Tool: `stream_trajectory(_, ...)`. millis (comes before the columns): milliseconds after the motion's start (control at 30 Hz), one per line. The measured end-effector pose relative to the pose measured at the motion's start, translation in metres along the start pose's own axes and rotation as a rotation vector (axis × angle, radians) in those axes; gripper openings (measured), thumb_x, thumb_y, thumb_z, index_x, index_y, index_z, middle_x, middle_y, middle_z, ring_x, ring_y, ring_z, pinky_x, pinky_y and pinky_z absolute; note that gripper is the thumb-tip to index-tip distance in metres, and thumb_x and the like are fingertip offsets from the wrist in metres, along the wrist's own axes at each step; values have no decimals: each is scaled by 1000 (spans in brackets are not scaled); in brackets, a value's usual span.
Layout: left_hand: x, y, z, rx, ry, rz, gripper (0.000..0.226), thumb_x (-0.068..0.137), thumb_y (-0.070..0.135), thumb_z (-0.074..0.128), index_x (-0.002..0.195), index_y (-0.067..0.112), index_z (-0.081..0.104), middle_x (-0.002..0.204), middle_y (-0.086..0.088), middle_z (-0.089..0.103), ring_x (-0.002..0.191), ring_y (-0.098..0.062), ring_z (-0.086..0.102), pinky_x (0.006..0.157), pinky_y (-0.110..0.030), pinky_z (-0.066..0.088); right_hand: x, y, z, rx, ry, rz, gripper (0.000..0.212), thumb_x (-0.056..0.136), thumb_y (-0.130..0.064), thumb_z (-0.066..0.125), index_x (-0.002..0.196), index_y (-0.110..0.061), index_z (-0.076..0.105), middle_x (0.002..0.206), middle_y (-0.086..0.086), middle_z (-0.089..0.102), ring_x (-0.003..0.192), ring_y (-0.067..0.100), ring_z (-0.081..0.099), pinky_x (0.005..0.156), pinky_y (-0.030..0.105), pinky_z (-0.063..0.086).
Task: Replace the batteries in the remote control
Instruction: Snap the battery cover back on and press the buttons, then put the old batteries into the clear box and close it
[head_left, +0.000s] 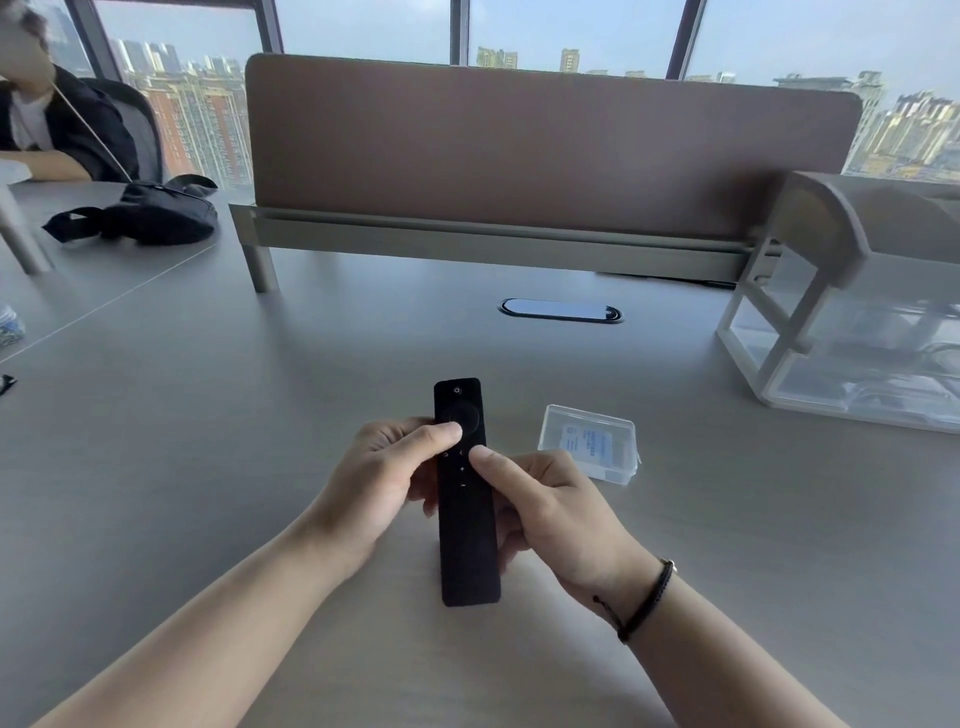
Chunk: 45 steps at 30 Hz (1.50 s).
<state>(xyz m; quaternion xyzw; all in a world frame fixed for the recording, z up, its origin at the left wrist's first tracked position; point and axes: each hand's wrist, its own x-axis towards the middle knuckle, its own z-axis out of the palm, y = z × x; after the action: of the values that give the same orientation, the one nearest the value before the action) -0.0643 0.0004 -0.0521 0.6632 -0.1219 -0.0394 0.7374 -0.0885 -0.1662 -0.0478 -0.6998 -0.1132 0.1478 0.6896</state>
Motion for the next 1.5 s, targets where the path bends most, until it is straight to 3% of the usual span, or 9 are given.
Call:
stream_trajectory(167, 5, -2, 2, -99, 185, -105, 31, 97, 26, 54, 69, 13, 59, 56, -4, 56, 48, -18, 54, 48, -27, 39, 7, -5, -21, -197, 323, -155, 32, 95, -27, 63, 76, -4, 73, 62, 11, 73, 51, 19, 64, 50, 32, 51)
stream_trajectory(333, 8, -2, -2, -133, 260, -170, 29, 99, 34, 51, 89, 8, 55, 59, -14, 59, 39, -26, 53, 41, -27, 42, 10, -4, -60, -705, 748, -234, 7, 83, -35, 73, 85, -28, 72, 82, -16, 74, 85, 4, 67, 74, 27, 51)
stream_trajectory(600, 13, -8, -11, 115, 292, -214, 29, 97, 35, 57, 92, 7, 54, 67, -11, 61, 44, -26, 56, 46, -32, 46, 19, 22, -77, -1030, 526, 16, 66, 72, -56, 75, 131, -37, 52, 134, -6, 53, 133, 19, 40, 109, 38, 27)
stream_trajectory(733, 16, -11, -25, 505, 323, -162, 31, 81, 32, 75, 101, 17, 56, 79, -3, 64, 49, -20, 63, 54, -31, 51, 21, 29, -79, -1078, 500, -12, 65, 73, -54, 72, 132, -37, 50, 137, -7, 51, 134, 19, 40, 111, 38, 30)
stream_trajectory(933, 19, -20, -48, 1137, 415, -198, 75, 78, 46, 68, 141, 25, 33, 123, -3, 62, 112, -30, 59, 86, -38, 47, 21, 34, -83, -1052, 494, -45, 61, 76, -48, 72, 131, -36, 51, 135, -6, 52, 132, 22, 41, 109, 40, 37)
stream_trajectory(1167, 22, -24, -53, 1387, 416, -261, 72, 88, 53, 51, 145, 20, 24, 137, -13, 52, 120, -33, 55, 85, -41, 44, 22, 37, -83, -1053, 509, -91, 58, 78, -45, 71, 132, -34, 51, 135, -6, 51, 132, 21, 40, 107, 35, 38)
stream_trajectory(1333, 15, -15, -45, 1364, 467, 4, 57, 82, 59, 60, 125, 22, 52, 118, -9, 57, 112, -33, 56, 77, -42, 50, 24, 39, -81, -1067, 510, -116, 59, 80, -43, 71, 134, -34, 50, 137, -5, 49, 133, 20, 38, 104, 31, 38)
stream_trajectory(1433, 5, -6, -24, 1352, 459, 344, 46, 79, 70, 52, 77, 24, 53, 69, 3, 62, 72, -29, 65, 55, -31, 43, 25, 40, -81, -1071, 499, -132, 58, 81, -41, 70, 135, -33, 50, 137, -6, 49, 133, 19, 36, 102, 28, 35)
stream_trajectory(1500, -6, -4, -1, 1395, 303, 357, 62, 74, 84, 38, 70, 22, 45, 52, 5, 53, 55, -25, 60, 51, -27, 40, 26, 42, -81, -1065, 495, -147, 58, 82, -41, 70, 136, -33, 50, 138, -6, 48, 134, 17, 35, 101, 26, 35)
